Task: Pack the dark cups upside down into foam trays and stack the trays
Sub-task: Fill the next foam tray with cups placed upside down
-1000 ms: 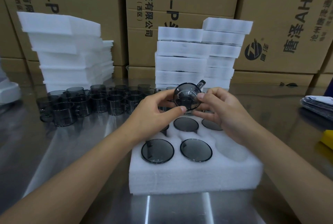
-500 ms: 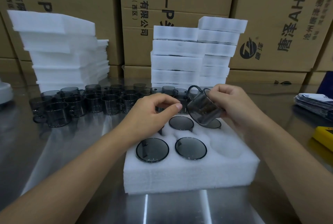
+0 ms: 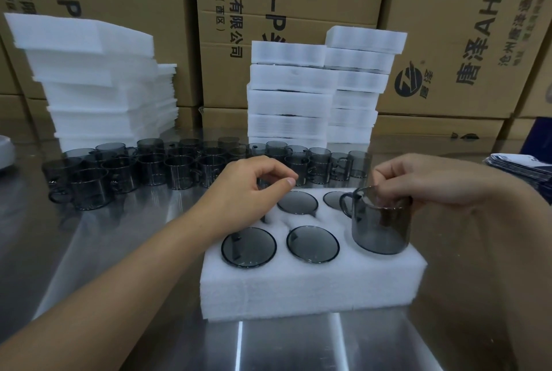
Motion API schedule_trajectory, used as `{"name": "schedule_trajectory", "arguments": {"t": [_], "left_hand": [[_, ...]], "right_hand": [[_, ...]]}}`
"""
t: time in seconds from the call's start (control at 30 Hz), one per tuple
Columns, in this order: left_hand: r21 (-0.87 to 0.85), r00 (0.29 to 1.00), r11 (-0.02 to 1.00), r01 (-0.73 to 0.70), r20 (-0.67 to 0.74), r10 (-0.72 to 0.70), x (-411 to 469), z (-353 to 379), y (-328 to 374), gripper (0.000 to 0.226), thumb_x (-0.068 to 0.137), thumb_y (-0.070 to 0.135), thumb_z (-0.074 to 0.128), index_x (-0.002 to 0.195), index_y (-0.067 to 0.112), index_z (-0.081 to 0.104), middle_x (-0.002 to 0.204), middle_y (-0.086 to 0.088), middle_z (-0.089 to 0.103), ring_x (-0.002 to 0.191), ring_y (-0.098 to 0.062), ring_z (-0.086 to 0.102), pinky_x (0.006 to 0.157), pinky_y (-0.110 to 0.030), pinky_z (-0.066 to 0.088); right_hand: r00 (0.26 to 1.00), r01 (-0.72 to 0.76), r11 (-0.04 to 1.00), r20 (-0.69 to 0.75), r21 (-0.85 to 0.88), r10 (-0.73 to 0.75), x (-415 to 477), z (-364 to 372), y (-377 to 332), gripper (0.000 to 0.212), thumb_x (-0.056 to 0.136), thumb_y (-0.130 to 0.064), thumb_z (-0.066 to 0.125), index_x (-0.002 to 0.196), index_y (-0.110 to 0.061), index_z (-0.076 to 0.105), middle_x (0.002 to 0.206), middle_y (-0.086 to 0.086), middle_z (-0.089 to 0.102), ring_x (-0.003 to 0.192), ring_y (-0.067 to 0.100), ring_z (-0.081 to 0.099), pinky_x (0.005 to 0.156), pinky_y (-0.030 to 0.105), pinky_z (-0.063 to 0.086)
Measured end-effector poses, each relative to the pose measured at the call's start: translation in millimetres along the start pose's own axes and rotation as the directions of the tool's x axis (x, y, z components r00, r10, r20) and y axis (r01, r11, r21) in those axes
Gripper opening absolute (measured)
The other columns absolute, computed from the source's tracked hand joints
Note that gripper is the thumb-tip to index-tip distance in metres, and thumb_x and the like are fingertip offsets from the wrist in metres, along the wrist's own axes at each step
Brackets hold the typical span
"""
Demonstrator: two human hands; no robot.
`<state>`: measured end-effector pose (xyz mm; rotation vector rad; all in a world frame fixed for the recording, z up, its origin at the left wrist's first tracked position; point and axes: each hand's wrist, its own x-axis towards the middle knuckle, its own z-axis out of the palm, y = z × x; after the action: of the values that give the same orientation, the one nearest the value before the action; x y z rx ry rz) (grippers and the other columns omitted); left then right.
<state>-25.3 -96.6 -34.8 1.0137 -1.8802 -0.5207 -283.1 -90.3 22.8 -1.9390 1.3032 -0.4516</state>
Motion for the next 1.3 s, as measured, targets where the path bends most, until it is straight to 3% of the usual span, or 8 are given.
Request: {"name": "schedule_trajectory", "arguments": {"t": [0.43, 0.6, 0.73, 0.83, 0.93, 1.0, 1.17, 1.3], "left_hand": [[0.001, 1.0, 1.0, 0.004, 0.011, -0.004, 0, 1, 0, 0.012, 0.089, 0.024, 0.064, 0.085, 0.031, 0.071, 0.09, 0.014, 0.066, 0.058, 0.004, 0.056, 0.054, -0.021, 0.052], [0.02, 1.0, 1.0, 0.002, 0.019, -0.002, -1, 1, 1, 0.011, 0.088, 0.024, 0.063, 0.086, 0.029, 0.073, 0.09, 0.014, 0.067, 0.072, 0.005, 0.058, 0.063, -0.022, 0.052], [0.026, 1.0, 1.0, 0.001, 0.019, -0.002, -1, 1, 2, 0.01, 0.088, 0.022, 0.064, 0.087, 0.027, 0.073, 0.09, 0.013, 0.067, 0.071, 0.007, 0.057, 0.063, -0.02, 0.048], [0.037, 1.0, 0.999, -0.014, 0.015, 0.013, 0, 1, 3, 0.011, 0.088, 0.021, 0.064, 0.09, 0.024, 0.074, 0.088, 0.013, 0.066, 0.068, 0.007, 0.056, 0.062, -0.018, 0.046], [0.052, 0.999, 0.998, -0.034, 0.021, 0.033, 0, 1, 2, 0.011, 0.088, 0.019, 0.064, 0.092, 0.021, 0.074, 0.087, 0.013, 0.066, 0.07, 0.007, 0.057, 0.06, -0.014, 0.045], [0.057, 0.999, 0.997, -0.043, 0.028, 0.042, 0, 0, 1, 0.011, 0.088, 0.019, 0.064, 0.091, 0.025, 0.074, 0.087, 0.015, 0.067, 0.075, 0.007, 0.059, 0.06, -0.012, 0.046], [0.065, 0.998, 0.996, -0.055, 0.042, 0.052, 1, 0, 0, 0.012, 0.088, 0.022, 0.063, 0.091, 0.028, 0.073, 0.086, 0.02, 0.066, 0.082, 0.006, 0.06, 0.063, -0.009, 0.045], [0.092, 0.997, 0.993, -0.07, 0.05, 0.065, 1, 1, -1, 0.014, 0.088, 0.022, 0.062, 0.087, 0.034, 0.07, 0.087, 0.02, 0.065, 0.083, 0.008, 0.059, 0.064, -0.009, 0.044]], "right_hand": [[0.999, 0.037, 0.995, -0.024, -0.096, -0.04, 3, 6, -1, 0.02, 0.079, -0.004, 0.064, 0.063, -0.013, 0.056, 0.064, 0.002, 0.06, 0.063, 0.009, 0.059, 0.054, 0.021, 0.047], [0.999, 0.0, 0.983, 0.034, -0.183, 0.006, 0, 10, -3, 0.012, 0.073, -0.023, 0.068, 0.064, -0.021, 0.06, 0.069, 0.001, 0.06, 0.059, 0.008, 0.053, 0.058, 0.028, 0.046], [0.968, 0.121, 0.985, -0.205, -0.122, -0.144, 6, 16, -11, 0.057, 0.059, -0.072, 0.06, 0.101, -0.033, 0.063, 0.093, -0.02, 0.066, 0.086, -0.005, 0.061, 0.08, 0.019, 0.045], [0.959, 0.146, 0.963, -0.208, -0.229, -0.194, 12, 38, -20, 0.082, 0.054, -0.087, 0.041, 0.125, -0.047, 0.049, 0.127, -0.027, 0.052, 0.117, -0.005, 0.049, 0.097, 0.025, 0.041], [0.971, 0.118, 0.866, -0.124, -0.487, -0.202, 19, 56, -24, 0.099, 0.057, -0.088, 0.023, 0.145, -0.043, 0.029, 0.153, -0.017, 0.025, 0.142, 0.003, 0.016, 0.118, 0.04, 0.014], [0.983, 0.109, 0.825, -0.065, -0.555, -0.173, 22, 64, -23, 0.099, 0.061, -0.085, 0.017, 0.149, -0.04, 0.02, 0.159, -0.014, 0.015, 0.146, 0.004, 0.001, 0.12, 0.044, -0.001], [0.993, 0.099, 0.802, 0.009, -0.589, -0.115, 32, 69, -14, 0.095, 0.064, -0.083, 0.01, 0.15, -0.042, 0.011, 0.158, -0.011, 0.02, 0.146, 0.01, 0.008, 0.119, 0.049, 0.004], [0.997, 0.074, 0.739, 0.046, -0.669, -0.058, 39, 73, -8, 0.097, 0.066, -0.083, 0.006, 0.152, -0.038, 0.005, 0.161, -0.012, 0.007, 0.147, 0.008, 0.002, 0.119, 0.047, 0.001]]}}
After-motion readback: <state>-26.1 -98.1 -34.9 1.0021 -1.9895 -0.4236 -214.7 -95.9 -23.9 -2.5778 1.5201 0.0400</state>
